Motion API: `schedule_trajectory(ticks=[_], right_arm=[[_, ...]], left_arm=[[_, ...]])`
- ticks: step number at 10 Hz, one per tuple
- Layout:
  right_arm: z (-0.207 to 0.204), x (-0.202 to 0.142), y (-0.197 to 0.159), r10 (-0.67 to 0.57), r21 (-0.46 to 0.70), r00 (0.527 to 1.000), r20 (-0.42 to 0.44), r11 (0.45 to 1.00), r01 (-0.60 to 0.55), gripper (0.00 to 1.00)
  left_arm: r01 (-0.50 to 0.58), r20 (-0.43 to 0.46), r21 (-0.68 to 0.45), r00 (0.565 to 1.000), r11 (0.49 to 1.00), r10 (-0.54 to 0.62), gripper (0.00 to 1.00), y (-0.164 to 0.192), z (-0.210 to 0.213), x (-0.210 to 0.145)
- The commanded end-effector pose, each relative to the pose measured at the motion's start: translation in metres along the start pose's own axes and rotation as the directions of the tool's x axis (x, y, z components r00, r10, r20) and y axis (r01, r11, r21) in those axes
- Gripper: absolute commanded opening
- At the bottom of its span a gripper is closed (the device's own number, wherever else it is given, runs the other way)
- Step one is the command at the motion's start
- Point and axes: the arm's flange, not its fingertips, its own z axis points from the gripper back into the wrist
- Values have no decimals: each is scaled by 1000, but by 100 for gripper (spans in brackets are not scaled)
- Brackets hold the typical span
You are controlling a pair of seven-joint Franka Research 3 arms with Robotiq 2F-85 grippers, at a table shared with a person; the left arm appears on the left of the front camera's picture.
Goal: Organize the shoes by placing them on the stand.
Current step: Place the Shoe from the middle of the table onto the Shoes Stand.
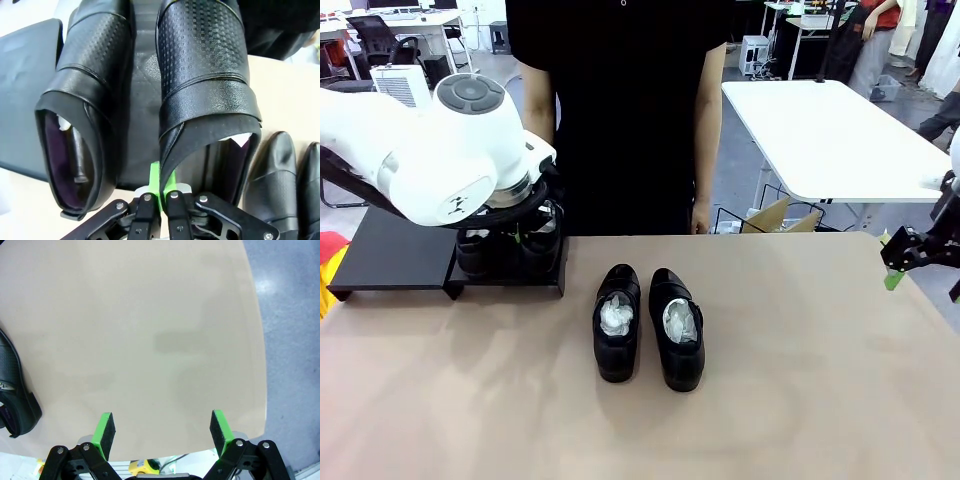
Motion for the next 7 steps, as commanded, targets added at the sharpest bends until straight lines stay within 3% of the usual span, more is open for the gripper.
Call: schedule_trajectory(ticks=[1, 4, 7], right_arm=[[0, -2, -1, 18, -5, 1000, 3, 1000, -18, 100], [0, -2, -1, 18, -5, 1000, 3, 1000, -18, 100], [0, -2, -1, 18, -5, 1000, 3, 1000, -18, 100]], left_arm=[[-16, 39, 22, 999, 1000, 15, 0, -1, -2, 0], [-4, 55, 65, 998, 998, 1, 4, -1, 0, 1], [0, 81, 123, 997, 992, -10, 62, -3, 8, -1]])
